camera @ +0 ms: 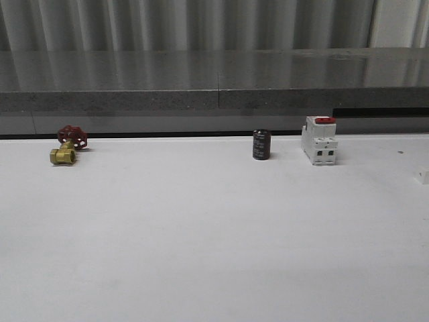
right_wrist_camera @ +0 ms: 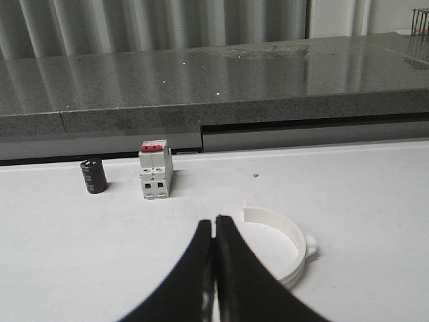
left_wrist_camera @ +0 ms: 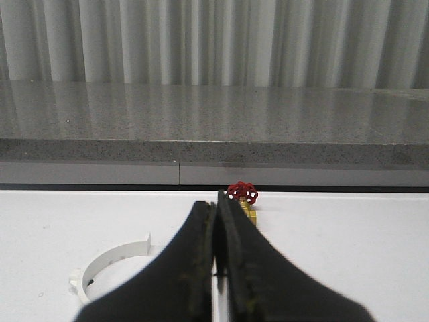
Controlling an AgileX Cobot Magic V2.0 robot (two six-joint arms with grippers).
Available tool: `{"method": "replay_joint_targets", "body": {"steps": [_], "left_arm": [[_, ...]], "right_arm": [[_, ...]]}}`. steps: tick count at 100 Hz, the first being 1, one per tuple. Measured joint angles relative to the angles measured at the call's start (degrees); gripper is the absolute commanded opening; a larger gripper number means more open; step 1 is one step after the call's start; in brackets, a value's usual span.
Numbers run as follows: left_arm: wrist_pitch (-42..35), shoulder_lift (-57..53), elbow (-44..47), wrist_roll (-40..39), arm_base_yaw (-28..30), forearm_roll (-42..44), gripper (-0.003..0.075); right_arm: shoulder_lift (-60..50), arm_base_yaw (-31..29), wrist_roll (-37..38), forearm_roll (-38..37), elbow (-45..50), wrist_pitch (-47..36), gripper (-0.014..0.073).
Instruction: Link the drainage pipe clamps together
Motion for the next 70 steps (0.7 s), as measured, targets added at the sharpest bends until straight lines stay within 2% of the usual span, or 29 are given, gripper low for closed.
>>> {"method": "replay_joint_targets", "body": {"steps": [40,54,70], "left_arm": [[-0.4,0.0,0.0,0.0,0.0,0.0,-0.002],[4.3,0.0,-2.4,0.0,0.0,0.0,-0.002],[12.0,5.4,-13.3,0.0,0.0,-0.5,-0.002]], "right_arm": [[0.0,0.0,0.0,0.0,0.0,0.0,-0.0067],[0.0,0.0,0.0,0.0,0.0,0.0,-0.0067],[0.0,0.0,0.0,0.0,0.0,0.0,-0.0067]]}}
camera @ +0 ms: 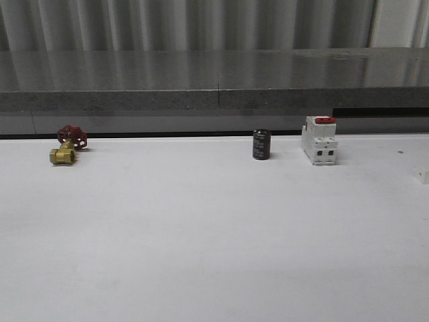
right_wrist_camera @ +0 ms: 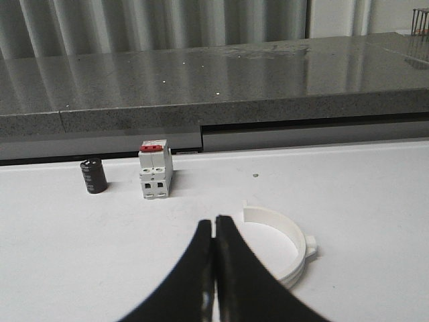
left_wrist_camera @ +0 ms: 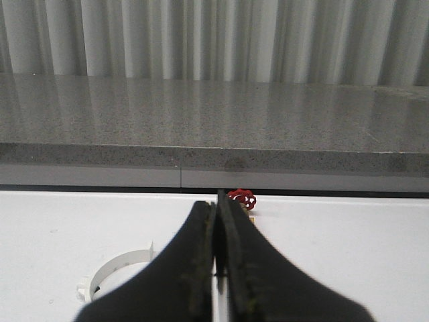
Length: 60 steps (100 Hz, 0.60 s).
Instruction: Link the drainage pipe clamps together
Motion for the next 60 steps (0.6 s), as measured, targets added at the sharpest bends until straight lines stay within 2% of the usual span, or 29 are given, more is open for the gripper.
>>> {"method": "replay_joint_targets", "body": {"steps": [28,41,60], "left_arm": [[24.6,21.9,-23.6,0.0,0.0,-0.1,-0.002],[28.0,29.4,-28.5,0.0,0.0,-0.1,-0.002],[28.6,34.4,-29.4,0.0,0.0,-0.1,-0.002]], "right_arm": [[0.0,0.0,0.0,0.0,0.0,0.0,-0.0067],[0.0,0.0,0.0,0.0,0.0,0.0,-0.0067],[0.0,0.0,0.0,0.0,0.0,0.0,-0.0067]]}}
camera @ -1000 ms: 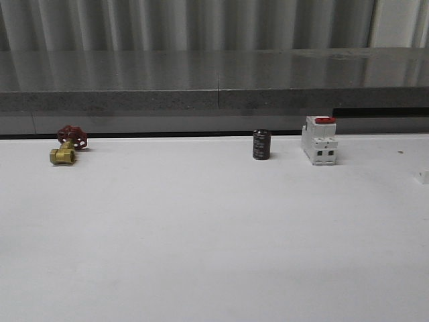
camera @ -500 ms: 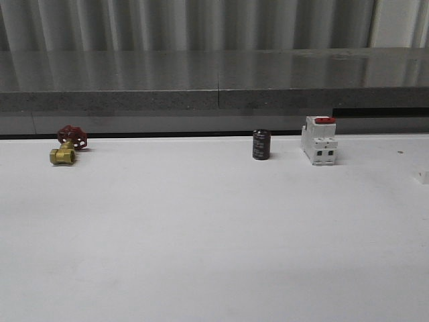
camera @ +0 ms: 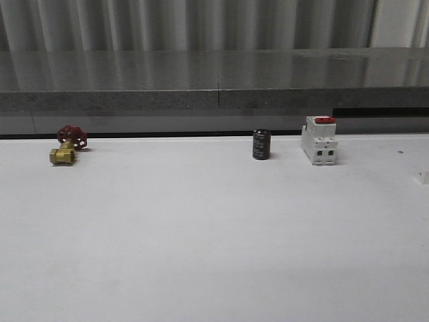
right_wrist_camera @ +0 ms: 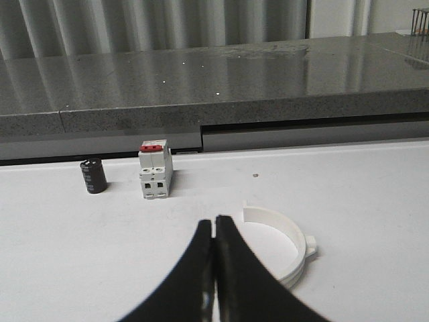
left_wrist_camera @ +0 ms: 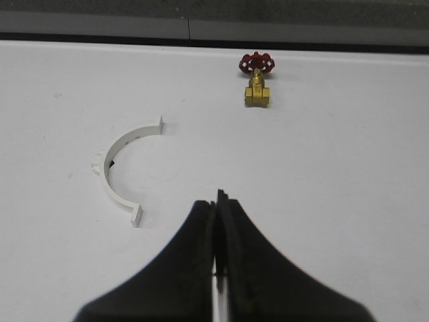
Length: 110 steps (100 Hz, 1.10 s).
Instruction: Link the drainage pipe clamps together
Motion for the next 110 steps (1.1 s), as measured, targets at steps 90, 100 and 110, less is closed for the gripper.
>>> {"method": "replay_joint_targets", "body": {"steps": [90,100,110], "left_arm": [[-0.8,10.4,-4.6,0.0,0.1,-0.7,0.0639],[1.5,18.5,-9.7,0.2,1.9,-0.7,0.0639],[2.6,26.8,-14.1,1.2,4.8,-0.9,0.0639]], "right_arm": [[0.0,0.0,0.0,0.0,0.0,0.0,-0.0067],[0.0,0.0,0.0,0.0,0.0,0.0,-0.0067],[0.0,0.0,0.0,0.0,0.0,0.0,-0.0067]]}}
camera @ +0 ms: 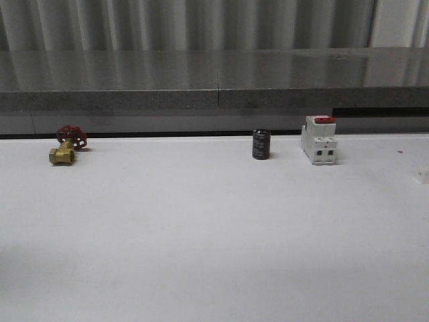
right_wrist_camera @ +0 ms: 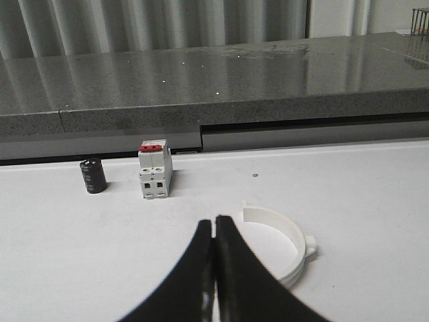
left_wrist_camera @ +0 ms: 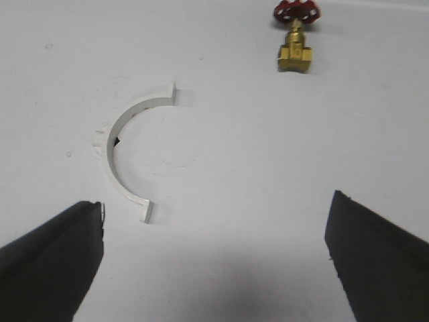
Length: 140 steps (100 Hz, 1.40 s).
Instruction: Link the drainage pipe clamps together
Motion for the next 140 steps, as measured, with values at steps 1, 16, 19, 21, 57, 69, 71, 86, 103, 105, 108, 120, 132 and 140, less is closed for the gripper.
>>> {"method": "replay_joint_targets", "body": {"steps": [1,16,19,21,57,69,71,86,103,105,108,120,132,140], "left_arm": [[0.0,1.1,-0.3,0.3,0.2,-0.1,0.0639],[1.0,12.3,-7.6,7.5,5.3,-4.1,0.0639],[1.9,14.5,-9.0,9.7,6.3,-5.5,0.0639],[2.5,16.1,-10.0,10.5,7.0,-6.0,0.0639],[2.6,35.2,-17.9,18.7,16.7,-10.5,0.0639],[0.7,38.7,-18.1,19.5,17.2,-10.4,0.0639],[0.3,39.3,-18.1,19.8,17.2,-10.4,0.0639],[-1.9,42.9,-18.3,21.8,17.2,-10.4,0.0639],[-3.7,45.7,-18.3,22.2,17.2,-10.2,0.0639],[-3.8,45.9,-18.4,22.2,17.2,-10.2,0.0639],[-4.2,46.1,-18.3,22.3,17.2,-10.1,0.0639],[-5.2,47.0,-18.3,22.4,17.2,-9.9,0.0639],[-6.0,48.2,-18.4,22.4,17.2,-9.8,0.0639],[-6.4,48.9,-18.4,22.4,17.2,-9.6,0.0638]], "right_arm": [[0.0,0.0,0.0,0.0,0.0,0.0,-0.0067],[0.0,0.0,0.0,0.0,0.0,0.0,-0.0067],[0.0,0.0,0.0,0.0,0.0,0.0,-0.0067],[0.0,0.0,0.0,0.0,0.0,0.0,-0.0067],[0.0,0.0,0.0,0.0,0.0,0.0,-0.0067],[0.0,0.0,0.0,0.0,0.0,0.0,-0.0067],[0.0,0.0,0.0,0.0,0.0,0.0,-0.0067],[0.0,0.0,0.0,0.0,0.0,0.0,-0.0067],[0.0,0.0,0.0,0.0,0.0,0.0,-0.0067],[0.0,0.0,0.0,0.0,0.0,0.0,-0.0067],[0.0,0.0,0.0,0.0,0.0,0.0,-0.0067],[0.0,0.0,0.0,0.0,0.0,0.0,-0.0067],[0.0,0.0,0.0,0.0,0.0,0.0,-0.0067],[0.0,0.0,0.0,0.0,0.0,0.0,-0.0067]]}}
